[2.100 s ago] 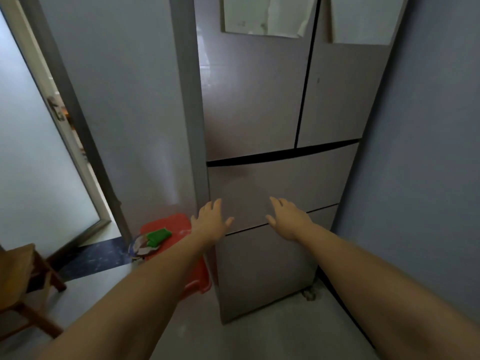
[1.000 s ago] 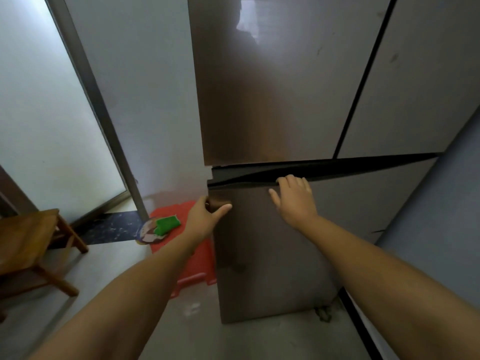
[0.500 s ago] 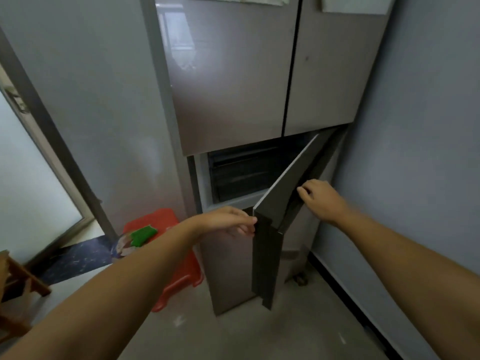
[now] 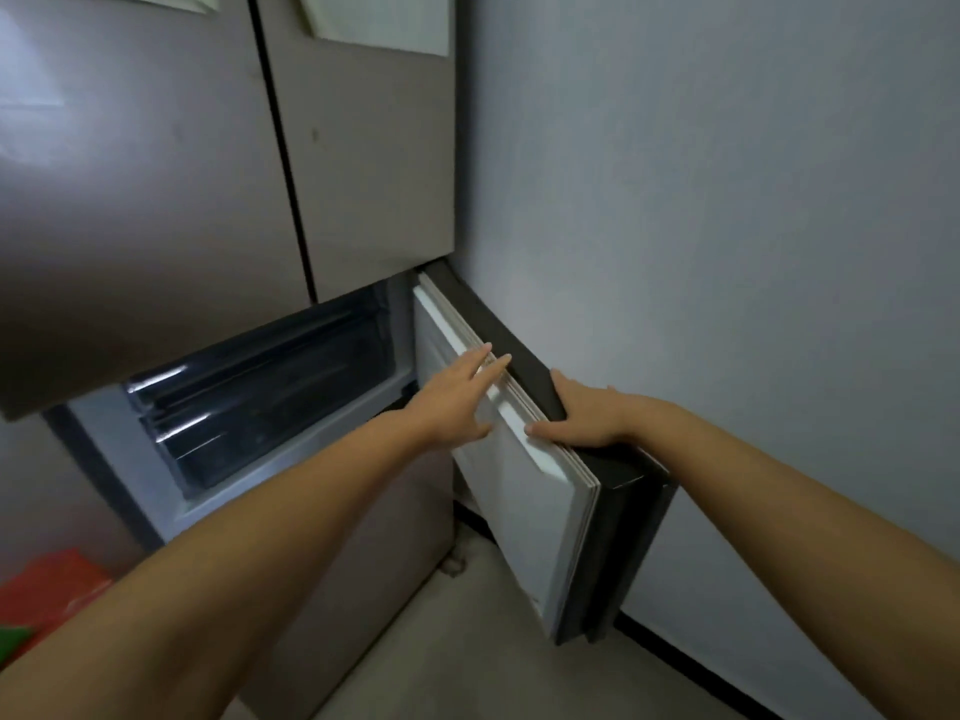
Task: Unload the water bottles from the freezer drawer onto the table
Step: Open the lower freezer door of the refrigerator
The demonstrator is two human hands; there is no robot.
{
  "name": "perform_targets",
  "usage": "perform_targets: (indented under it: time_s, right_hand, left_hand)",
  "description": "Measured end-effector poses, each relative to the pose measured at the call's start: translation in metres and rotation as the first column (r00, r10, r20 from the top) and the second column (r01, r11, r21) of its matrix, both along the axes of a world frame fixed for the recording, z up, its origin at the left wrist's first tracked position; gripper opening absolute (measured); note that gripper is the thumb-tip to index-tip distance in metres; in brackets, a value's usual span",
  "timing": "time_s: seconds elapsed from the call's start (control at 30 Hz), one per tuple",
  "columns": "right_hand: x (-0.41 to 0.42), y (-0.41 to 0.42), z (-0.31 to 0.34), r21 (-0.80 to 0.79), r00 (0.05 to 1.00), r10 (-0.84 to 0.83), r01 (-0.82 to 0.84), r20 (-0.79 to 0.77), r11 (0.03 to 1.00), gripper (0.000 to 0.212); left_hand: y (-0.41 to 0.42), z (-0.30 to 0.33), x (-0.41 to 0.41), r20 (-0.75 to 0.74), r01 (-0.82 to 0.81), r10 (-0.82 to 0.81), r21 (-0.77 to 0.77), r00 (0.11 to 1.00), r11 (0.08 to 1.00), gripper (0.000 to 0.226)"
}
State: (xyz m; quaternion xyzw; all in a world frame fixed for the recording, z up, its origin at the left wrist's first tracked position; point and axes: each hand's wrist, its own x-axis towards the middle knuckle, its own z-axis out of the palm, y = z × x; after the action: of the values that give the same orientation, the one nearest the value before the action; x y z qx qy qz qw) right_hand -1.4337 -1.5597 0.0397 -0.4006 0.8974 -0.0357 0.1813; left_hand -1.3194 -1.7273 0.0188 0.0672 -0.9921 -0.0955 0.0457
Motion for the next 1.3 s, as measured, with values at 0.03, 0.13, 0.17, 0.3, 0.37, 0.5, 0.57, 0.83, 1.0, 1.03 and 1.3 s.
perform_targets:
  time_s: [0.03,0.13,0.17,0.3,0.37,0.5,0.57,0.83,1.0,1.03,1.3]
  right_hand:
    - [-0.011,0.007,0.000,0.003,1.000,-0.020,0.020,-0.018,1.000,0.099]
    - [-0.043,0.017,-0.001,0.059,0.992,-0.076,0.083,-0.105,0.995,0.087]
    - [-0.051,0.019,-0.003,0.082,0.987,-0.093,0.104,-0.130,0.991,0.083]
    - [-0.098,0.031,-0.006,0.071,0.965,-0.150,0.169,-0.214,0.983,0.073]
    - [-0.120,0.042,-0.006,0.039,0.958,-0.129,0.144,-0.257,0.989,0.070]
    - [-0.167,0.055,-0.007,-0.005,0.939,-0.084,0.087,-0.334,0.996,0.066]
    - [-0.187,0.058,-0.007,-0.006,0.934,-0.072,0.075,-0.349,0.997,0.065]
    - [-0.239,0.063,-0.009,0.004,0.930,-0.025,0.028,-0.367,1.000,0.063]
    - [-0.255,0.063,-0.008,0.010,0.931,0.005,-0.002,-0.366,1.000,0.062]
    - [-0.257,0.063,-0.007,0.012,0.931,0.010,-0.006,-0.365,1.000,0.062]
    - [-0.270,0.062,-0.003,0.046,0.946,0.015,-0.001,-0.324,0.999,0.061]
  left_hand:
    - [0.004,0.000,-0.017,0.030,0.038,-0.035,-0.071,0.999,0.997,0.091]
    - [0.018,0.001,-0.065,0.084,0.126,-0.112,-0.190,0.990,0.974,0.088]
    - [0.022,0.001,-0.079,0.088,0.138,-0.122,-0.199,0.989,0.970,0.087]
    - [0.033,-0.005,-0.139,0.066,0.164,-0.155,-0.171,0.986,0.971,0.086]
    - [0.039,-0.013,-0.161,0.053,0.148,-0.141,-0.154,0.989,0.977,0.088]
    - [0.057,-0.022,-0.202,0.024,0.095,-0.093,-0.097,0.995,0.991,0.089]
    - [0.062,-0.021,-0.218,0.025,0.076,-0.074,-0.079,0.997,0.994,0.089]
    - [0.074,-0.022,-0.262,-0.001,0.002,-0.002,-0.064,1.000,0.998,0.083]
    - [0.076,-0.022,-0.274,0.000,-0.017,0.017,-0.046,1.000,0.999,0.082]
    - [0.076,-0.021,-0.275,0.004,-0.015,0.016,-0.043,1.000,0.999,0.082]
    - [0.074,-0.011,-0.287,0.096,0.010,-0.006,-0.042,0.995,0.999,0.082]
